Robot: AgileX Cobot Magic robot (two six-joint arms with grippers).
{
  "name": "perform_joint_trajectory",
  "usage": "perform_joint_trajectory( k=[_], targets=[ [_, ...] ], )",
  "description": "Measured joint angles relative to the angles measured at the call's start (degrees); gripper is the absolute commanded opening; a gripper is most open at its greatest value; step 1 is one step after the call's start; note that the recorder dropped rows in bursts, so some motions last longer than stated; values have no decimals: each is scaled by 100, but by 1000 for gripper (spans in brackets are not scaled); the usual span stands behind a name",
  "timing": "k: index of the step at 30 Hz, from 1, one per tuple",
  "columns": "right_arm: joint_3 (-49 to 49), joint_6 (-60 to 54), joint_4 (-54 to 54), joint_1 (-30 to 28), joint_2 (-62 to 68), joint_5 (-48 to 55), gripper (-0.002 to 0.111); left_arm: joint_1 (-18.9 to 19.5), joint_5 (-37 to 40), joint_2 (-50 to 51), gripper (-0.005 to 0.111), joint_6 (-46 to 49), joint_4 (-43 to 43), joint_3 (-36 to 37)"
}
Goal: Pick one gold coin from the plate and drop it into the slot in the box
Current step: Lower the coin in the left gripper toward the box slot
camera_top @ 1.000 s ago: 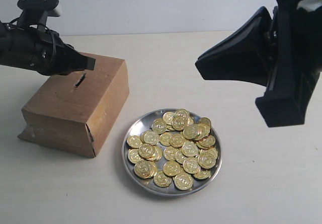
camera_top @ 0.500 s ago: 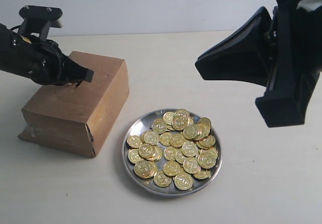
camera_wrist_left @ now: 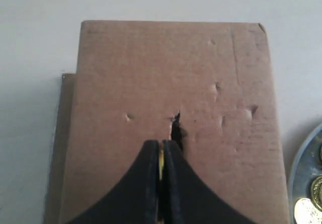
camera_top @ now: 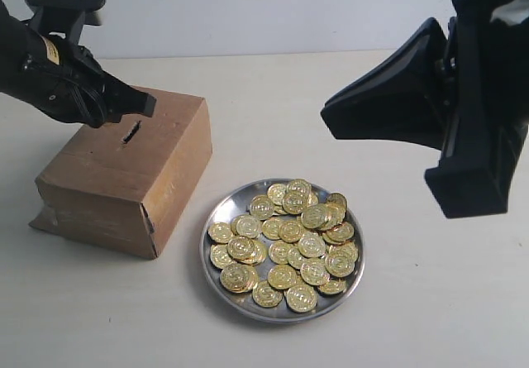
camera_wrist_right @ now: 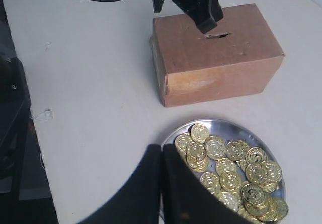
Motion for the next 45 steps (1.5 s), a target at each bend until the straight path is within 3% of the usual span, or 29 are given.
perform_joint_trajectory(
  k=[9,38,45],
  targets=[
    [0,0,63,0,0,3,0,-198,38,0,0,-120,34,0],
    [0,0,84,0,0,3,0,-198,-228,425,0,-83,135,-41],
    [0,0,84,0,0,3,0,-198,-228,425,17,67,151,-41]
  ],
)
